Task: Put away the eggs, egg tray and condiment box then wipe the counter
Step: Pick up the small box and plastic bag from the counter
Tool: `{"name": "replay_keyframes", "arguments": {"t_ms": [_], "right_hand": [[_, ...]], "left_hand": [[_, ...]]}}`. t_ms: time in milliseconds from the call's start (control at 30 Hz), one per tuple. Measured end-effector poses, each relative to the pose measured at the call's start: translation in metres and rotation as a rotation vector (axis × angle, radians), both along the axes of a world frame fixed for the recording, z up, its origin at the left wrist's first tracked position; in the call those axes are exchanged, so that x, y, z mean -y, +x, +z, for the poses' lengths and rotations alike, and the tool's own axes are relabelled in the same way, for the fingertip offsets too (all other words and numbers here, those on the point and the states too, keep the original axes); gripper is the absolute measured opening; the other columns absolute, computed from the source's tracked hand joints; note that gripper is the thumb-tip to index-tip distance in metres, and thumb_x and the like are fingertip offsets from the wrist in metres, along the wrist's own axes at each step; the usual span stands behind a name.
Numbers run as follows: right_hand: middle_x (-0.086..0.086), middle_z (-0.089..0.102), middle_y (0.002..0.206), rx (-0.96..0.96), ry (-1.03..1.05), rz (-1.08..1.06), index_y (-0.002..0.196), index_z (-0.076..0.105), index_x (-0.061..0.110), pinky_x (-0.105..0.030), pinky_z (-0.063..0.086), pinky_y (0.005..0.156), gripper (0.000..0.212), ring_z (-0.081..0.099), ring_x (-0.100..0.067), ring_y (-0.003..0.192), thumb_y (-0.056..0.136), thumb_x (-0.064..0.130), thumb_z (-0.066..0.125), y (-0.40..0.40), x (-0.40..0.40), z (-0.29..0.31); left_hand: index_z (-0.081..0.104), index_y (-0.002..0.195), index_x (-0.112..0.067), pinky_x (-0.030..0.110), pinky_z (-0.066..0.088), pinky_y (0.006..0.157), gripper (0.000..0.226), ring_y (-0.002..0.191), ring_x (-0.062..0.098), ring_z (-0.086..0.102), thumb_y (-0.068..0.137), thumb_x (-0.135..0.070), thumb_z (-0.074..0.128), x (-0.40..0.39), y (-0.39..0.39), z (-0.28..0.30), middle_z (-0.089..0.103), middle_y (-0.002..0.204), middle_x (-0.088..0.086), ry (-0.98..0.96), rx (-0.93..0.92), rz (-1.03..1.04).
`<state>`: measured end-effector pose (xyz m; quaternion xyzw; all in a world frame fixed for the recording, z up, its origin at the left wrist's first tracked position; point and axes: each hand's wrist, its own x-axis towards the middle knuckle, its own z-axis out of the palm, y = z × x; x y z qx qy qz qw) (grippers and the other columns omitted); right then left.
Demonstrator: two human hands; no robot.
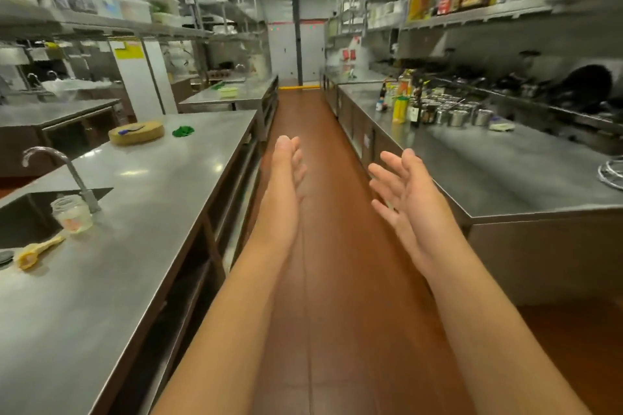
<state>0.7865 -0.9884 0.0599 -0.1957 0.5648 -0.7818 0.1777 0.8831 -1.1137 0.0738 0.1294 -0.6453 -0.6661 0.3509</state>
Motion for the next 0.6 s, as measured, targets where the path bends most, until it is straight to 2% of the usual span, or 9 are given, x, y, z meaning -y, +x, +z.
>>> {"name": "replay_keyframes", "arguments": {"t_ms": [133, 233, 433, 600], "right_hand": [[0.005, 0.061, 0.135, -0.019, -0.059, -0.120, 0.139, 0.052, 0.029, -0.038, 0.042, 0.108, 0.050, 0.054, -0.013, 0.126, 0.099, 0.056, 0.040, -0.017, -0.077, 0.010], [0.005, 0.060, 0.136, -0.030, -0.077, -0.176, 0.139, 0.052, 0.029, -0.040, 0.041, 0.110, 0.050, 0.053, -0.012, 0.128, 0.099, 0.056, 0.039, -0.031, -0.137, 0.014], [0.006, 0.059, 0.138, -0.056, -0.085, -0.241, 0.141, 0.050, 0.030, -0.040, 0.040, 0.111, 0.051, 0.052, -0.011, 0.129, 0.100, 0.056, 0.036, -0.051, -0.245, 0.013], [0.009, 0.060, 0.136, -0.077, -0.058, -0.256, 0.140, 0.051, 0.032, -0.037, 0.043, 0.108, 0.049, 0.053, -0.008, 0.127, 0.100, 0.056, 0.036, -0.058, -0.312, 0.010]], "left_hand": [[0.037, 0.152, -0.028, 0.044, 0.026, 0.121, 0.064, 0.140, 0.010, 0.041, 0.100, -0.061, 0.020, -0.064, -0.036, 0.018, 0.040, 0.157, -0.003, -0.027, -0.009, -0.111], [0.040, 0.151, -0.029, 0.045, 0.027, 0.120, 0.062, 0.139, 0.010, 0.043, 0.101, -0.061, 0.020, -0.116, -0.061, 0.026, 0.042, 0.156, -0.003, -0.024, -0.021, -0.181], [0.042, 0.149, -0.033, 0.036, 0.031, 0.115, 0.066, 0.136, 0.006, 0.045, 0.097, -0.069, 0.023, -0.214, -0.092, 0.025, 0.045, 0.154, -0.006, -0.035, -0.055, -0.259], [0.045, 0.145, -0.034, 0.040, 0.030, 0.118, 0.061, 0.136, 0.007, 0.046, 0.099, -0.066, 0.020, -0.283, -0.103, 0.019, 0.046, 0.152, -0.006, 0.012, -0.088, -0.288]]}}
